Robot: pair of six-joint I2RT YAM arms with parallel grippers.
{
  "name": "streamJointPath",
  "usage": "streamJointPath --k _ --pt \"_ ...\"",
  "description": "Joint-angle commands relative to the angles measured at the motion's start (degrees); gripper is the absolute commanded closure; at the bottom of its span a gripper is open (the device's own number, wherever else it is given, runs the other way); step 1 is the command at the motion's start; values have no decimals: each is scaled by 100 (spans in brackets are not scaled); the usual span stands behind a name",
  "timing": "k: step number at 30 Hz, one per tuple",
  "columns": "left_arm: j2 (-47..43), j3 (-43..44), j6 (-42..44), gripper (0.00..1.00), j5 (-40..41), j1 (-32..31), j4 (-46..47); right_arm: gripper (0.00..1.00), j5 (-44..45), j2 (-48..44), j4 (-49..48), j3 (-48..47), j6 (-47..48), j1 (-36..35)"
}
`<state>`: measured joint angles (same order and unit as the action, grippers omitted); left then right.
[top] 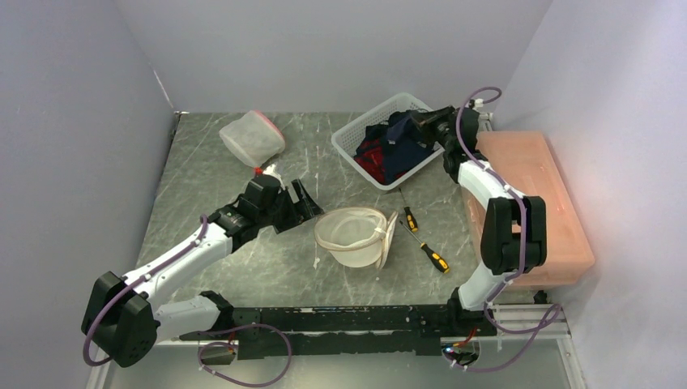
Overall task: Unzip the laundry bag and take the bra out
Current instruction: Place the bra in the bin.
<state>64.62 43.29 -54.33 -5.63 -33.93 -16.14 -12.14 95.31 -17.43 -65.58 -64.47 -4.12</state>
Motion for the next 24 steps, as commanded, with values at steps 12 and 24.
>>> streamJointPath --k 12,24 --pt "205 88 155 12 226 8 -58 100 -207 1166 -1344 -824 -1208 957" --pt "446 160 113 12 230 10 -47 58 168 1724 -1251 -1651 -1239 1198"
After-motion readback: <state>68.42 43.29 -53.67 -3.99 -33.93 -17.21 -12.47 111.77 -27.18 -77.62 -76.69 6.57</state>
